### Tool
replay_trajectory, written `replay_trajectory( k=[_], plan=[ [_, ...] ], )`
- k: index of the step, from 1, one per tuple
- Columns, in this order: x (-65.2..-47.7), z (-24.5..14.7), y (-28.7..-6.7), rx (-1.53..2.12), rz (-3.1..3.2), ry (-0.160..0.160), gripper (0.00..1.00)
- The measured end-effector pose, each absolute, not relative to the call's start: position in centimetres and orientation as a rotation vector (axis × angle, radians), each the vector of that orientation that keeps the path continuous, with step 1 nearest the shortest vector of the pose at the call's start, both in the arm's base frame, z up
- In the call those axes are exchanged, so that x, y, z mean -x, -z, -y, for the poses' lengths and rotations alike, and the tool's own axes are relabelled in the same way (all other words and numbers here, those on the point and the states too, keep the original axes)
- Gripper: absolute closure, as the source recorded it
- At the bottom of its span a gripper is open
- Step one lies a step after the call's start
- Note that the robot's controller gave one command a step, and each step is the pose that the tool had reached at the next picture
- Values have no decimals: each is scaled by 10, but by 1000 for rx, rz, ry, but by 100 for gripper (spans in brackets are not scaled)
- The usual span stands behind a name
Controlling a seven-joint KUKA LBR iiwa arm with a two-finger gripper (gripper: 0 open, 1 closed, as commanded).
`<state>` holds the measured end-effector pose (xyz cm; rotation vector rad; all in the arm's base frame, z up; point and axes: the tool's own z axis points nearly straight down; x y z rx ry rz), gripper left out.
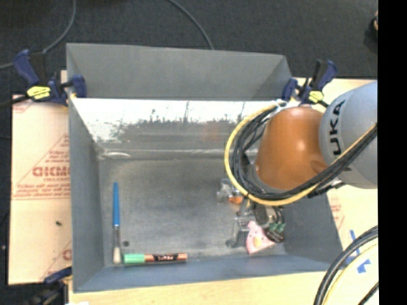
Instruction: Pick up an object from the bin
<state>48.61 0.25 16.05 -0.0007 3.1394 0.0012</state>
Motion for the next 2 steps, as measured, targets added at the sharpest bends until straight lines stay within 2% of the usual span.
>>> replay_trajectory(
  k=[1, 2],
  plan=[
    [-486, -3, -160, 1, -3139, -1, 0],
    [-493, 59, -105, 437, -3102, 2, 0]
  ],
)
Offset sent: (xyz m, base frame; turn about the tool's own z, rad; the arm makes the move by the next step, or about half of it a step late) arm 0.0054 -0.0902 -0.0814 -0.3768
